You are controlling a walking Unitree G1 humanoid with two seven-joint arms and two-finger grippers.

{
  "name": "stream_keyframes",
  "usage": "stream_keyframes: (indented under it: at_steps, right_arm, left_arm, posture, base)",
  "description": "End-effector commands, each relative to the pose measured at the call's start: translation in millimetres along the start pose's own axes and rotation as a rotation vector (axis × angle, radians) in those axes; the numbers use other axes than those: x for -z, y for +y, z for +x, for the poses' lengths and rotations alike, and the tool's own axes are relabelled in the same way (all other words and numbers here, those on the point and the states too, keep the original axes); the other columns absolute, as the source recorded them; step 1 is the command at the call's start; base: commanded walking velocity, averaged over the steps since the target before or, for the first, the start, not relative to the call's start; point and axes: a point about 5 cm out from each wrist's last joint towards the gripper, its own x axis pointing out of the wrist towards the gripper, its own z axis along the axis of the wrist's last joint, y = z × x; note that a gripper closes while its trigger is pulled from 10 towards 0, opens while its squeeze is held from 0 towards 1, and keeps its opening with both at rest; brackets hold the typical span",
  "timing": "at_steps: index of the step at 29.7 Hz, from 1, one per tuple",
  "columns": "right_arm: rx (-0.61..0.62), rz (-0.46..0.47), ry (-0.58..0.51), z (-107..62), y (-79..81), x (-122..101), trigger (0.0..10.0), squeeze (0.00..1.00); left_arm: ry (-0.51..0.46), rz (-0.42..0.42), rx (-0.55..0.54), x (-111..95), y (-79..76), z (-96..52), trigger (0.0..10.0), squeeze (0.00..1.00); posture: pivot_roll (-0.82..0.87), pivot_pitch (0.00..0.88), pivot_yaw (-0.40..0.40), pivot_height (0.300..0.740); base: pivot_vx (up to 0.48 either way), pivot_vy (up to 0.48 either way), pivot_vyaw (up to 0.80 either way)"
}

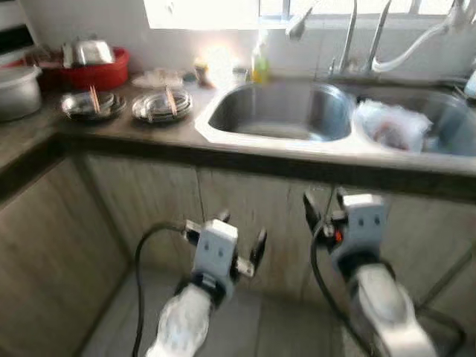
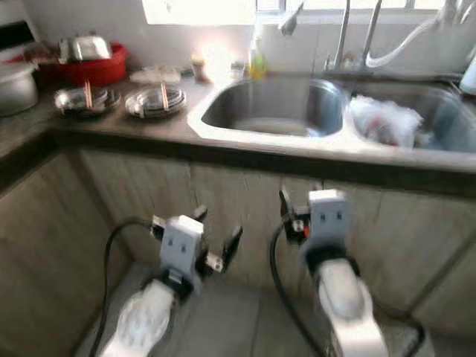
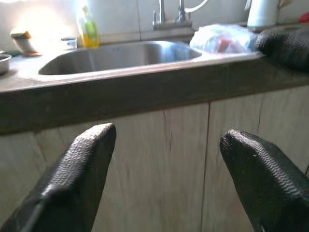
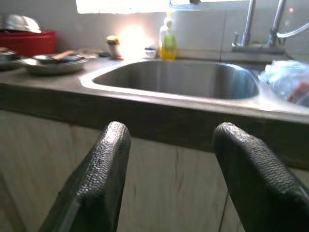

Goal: Kitchen organization

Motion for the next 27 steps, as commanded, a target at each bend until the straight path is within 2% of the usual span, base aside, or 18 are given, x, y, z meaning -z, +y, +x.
stream_keyframes:
  at_steps: [1, 13, 17, 27]
  right_arm:
    - [0.006, -0.013, -0.006, 0.9, -1.2, -1.6, 10.0, 0.00]
    - [-0.005, -0.065, 0.014, 0.3, -1.2, 3.7, 10.0, 0.00]
    - [-0.009, -0.068, 0.010, 1.4, -2.6, 3.7, 10.0, 0.00]
    - [-0.018, -0.071, 0.008, 2.6, -1.3, 2.9, 10.0, 0.00]
  left_arm:
    - [-0.019, 0.007, -0.026, -4.0, 3.4, 1.2, 10.0, 0.00]
    - [-0.031, 0.019, -0.056, -5.6, 6.3, 2.8, 10.0, 0.00]
    - [-0.034, 0.018, -0.054, -5.8, 5.1, 2.8, 10.0, 0.00]
    - [-0.032, 0.019, -0.054, -5.8, 5.3, 3.7, 10.0, 0.00]
  posture:
    - [0.04, 0.040, -0.014, 0.740]
    - [0.05, 0.032, -0.022, 0.740]
    - [0.05, 0.028, -0.022, 0.740]
    - [0.05, 0.038, -0.023, 0.740]
  base:
    - [0.000, 0.000, 0.00]
    - [0.000, 0.000, -0.12]
    - [0.259, 0.000, 0.00]
    - [0.290, 0.000, 0.80]
